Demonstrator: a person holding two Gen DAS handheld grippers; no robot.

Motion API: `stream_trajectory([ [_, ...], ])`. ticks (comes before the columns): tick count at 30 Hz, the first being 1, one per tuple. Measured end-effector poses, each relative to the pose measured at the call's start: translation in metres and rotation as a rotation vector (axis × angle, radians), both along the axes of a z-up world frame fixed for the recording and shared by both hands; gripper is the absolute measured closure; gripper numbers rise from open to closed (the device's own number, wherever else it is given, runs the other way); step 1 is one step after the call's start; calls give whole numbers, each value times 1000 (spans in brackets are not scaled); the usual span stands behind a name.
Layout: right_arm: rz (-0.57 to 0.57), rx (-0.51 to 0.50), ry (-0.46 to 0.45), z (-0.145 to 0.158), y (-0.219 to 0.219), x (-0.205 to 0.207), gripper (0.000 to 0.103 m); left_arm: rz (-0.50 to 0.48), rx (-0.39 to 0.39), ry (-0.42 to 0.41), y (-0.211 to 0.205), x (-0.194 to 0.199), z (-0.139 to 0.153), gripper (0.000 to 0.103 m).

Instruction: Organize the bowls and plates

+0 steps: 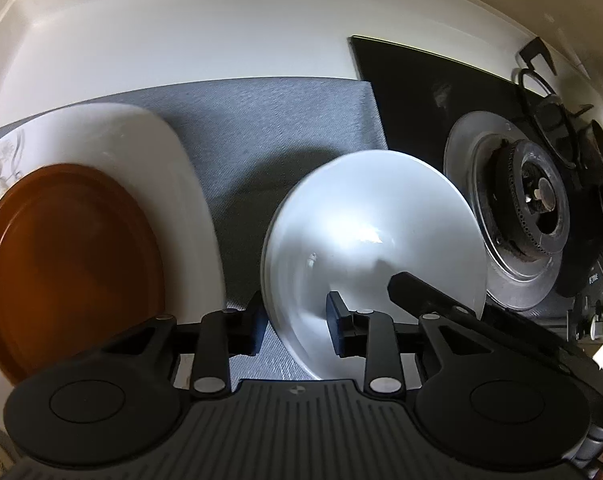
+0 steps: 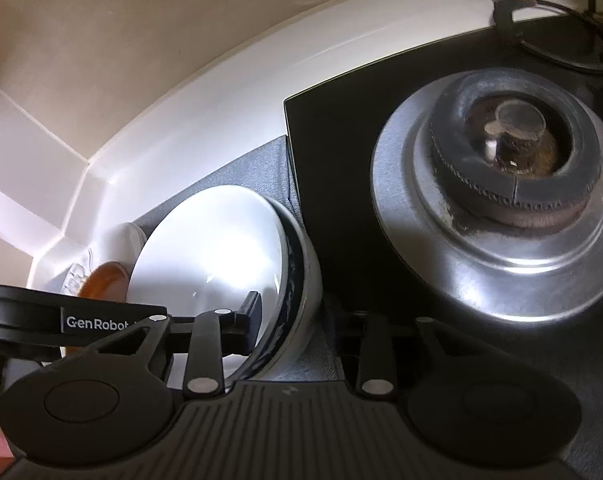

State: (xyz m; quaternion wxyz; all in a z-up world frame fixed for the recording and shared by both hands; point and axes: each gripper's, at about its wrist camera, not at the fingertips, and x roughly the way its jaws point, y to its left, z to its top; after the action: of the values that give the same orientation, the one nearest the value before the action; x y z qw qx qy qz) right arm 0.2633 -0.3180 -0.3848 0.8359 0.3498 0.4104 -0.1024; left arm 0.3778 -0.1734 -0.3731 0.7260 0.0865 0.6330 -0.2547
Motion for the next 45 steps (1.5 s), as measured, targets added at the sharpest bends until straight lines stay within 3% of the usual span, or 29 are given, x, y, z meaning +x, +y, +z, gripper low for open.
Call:
stream_trajectory([
  [11,-40,32,-56,34,8,-37,74,-33,-47,-41,18,-30,40,72],
  [20,67,8,-113,77,42,-32,74,39,-57,-135,68,-49,94,72],
  [29,309,38,-149,94,88,5,74,255,-4,-193,132,-59,121,71],
  [36,545,65,-169,116,155,32,74,446,73,-229,200,-75,150,71],
  [45,783,69,-238,158,253,47,74,661,100,-284,308,-94,195,71],
])
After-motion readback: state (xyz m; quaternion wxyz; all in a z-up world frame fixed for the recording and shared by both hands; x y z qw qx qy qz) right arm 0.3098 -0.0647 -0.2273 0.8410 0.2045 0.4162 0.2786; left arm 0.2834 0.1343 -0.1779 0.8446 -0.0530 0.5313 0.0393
